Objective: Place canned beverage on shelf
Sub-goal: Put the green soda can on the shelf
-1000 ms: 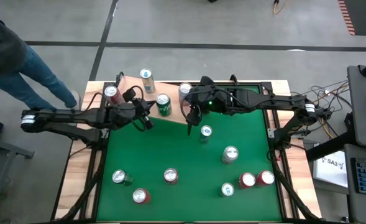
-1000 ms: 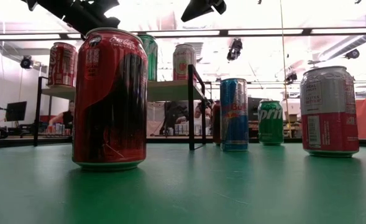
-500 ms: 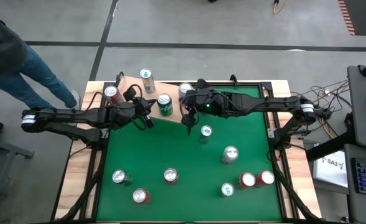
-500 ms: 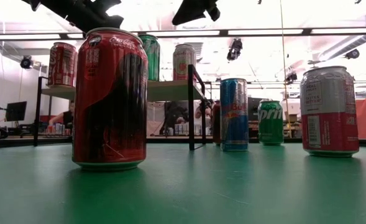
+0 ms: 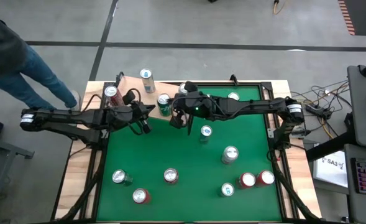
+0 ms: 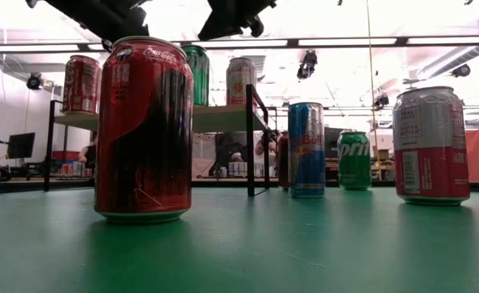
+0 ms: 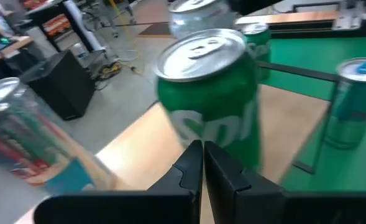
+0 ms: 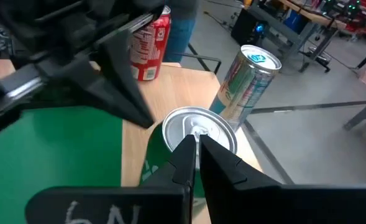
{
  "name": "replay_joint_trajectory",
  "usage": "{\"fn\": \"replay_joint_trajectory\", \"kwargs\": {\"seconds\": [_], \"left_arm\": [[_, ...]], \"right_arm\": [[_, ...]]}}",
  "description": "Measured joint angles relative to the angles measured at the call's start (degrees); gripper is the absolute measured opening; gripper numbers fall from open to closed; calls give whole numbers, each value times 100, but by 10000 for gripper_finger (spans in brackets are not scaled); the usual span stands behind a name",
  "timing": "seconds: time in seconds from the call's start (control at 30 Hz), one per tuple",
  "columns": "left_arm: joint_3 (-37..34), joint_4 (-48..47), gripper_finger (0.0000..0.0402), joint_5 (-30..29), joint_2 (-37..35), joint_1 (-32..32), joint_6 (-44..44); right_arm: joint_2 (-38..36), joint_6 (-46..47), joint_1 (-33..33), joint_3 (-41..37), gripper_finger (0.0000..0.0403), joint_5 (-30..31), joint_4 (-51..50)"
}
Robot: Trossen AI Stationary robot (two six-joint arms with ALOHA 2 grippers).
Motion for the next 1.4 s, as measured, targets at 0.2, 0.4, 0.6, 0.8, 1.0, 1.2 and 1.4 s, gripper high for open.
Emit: {"fn": "replay_joint_trajectory", "kwargs": {"seconds": [0.2,0.4,0.6,0.8,1.0,1.2,1.4], "left_arm": [[-47,1,0,193,126,-11,-63],[-47,133,0,167,221,-11,-63],[-45,149,0,138,231,-11,-63],[-45,147,0,-56,229,-9,-63],[-45,158,0,-307,229,-7,-63],[-45,206,0,-312,229,-7,-62],[-36,406,0,-319,224,-7,-61]], "right_arm": [[57,-96,-115,61,13,25,51],[121,-69,-203,64,13,30,-25],[119,89,-179,66,13,-11,-135],[113,172,-97,70,13,-17,-210],[112,174,-37,70,13,-19,-212],[112,285,-35,70,13,-56,-212],[112,333,-35,70,13,-189,-203]]}}
